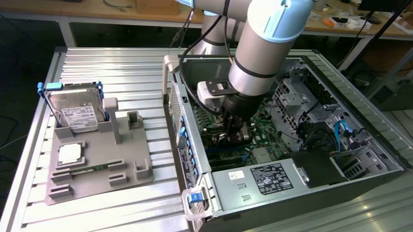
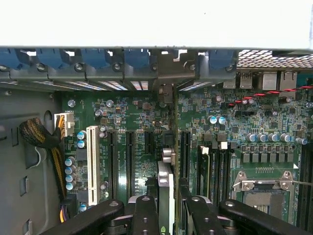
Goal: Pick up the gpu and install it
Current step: 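Insert the gpu into the slot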
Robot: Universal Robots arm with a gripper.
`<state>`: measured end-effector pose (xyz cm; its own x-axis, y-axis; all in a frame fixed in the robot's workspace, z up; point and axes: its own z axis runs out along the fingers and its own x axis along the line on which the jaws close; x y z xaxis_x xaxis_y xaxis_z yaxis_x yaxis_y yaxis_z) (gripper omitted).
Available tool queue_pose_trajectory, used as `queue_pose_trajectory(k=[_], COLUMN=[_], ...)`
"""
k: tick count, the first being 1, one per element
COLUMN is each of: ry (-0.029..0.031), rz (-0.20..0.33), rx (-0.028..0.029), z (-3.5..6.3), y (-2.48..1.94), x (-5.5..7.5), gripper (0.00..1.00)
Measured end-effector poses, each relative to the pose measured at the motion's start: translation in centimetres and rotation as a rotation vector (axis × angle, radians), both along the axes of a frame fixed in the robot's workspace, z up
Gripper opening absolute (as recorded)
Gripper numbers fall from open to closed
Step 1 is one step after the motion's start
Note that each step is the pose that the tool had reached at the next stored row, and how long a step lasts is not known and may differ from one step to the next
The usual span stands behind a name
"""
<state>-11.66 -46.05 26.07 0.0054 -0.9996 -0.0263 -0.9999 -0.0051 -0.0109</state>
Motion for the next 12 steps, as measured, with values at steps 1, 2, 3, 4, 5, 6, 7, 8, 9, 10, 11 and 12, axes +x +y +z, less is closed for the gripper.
queue_pose_trajectory(k=[1, 2, 3, 4, 5, 6, 7, 8, 9, 10, 11, 12], ry=[0.0, 0.0, 0.0, 0.0, -0.0001, -0.0003, -0.0004, -0.0004, -0.0003, -0.0001, 0.0, -0.0001], rz=[0.0, 0.0, 0.0, 0.0, 0.0, 0.0, 0.0, 0.0, 0.0, 0.0, 0.0, 0.0], rx=[0.0001, 0.0001, 0.0001, 0.0001, 0.0003, 0.0006, 0.0007, 0.0008, 0.0006, 0.0002, 0.0001, 0.0002], z=[0.0, 0.0, 0.0, -0.01, 0.0, 0.03, 0.05, 0.06, 0.08, 0.14, 0.21, 0.27], y=[0.0, 0.0, 0.0, 0.0, 0.0, 0.0, 0.01, 0.01, 0.01, 0.0, 0.0, 0.0], x=[0.0, 0.0, 0.0, 0.0, 0.0, 0.0, 0.0, 0.0, 0.0, 0.0, 0.0, 0.0], gripper=[0.27, 0.27, 0.27, 0.27, 0.27, 0.27, 0.27, 0.27, 0.27, 0.27, 0.27, 0.27])
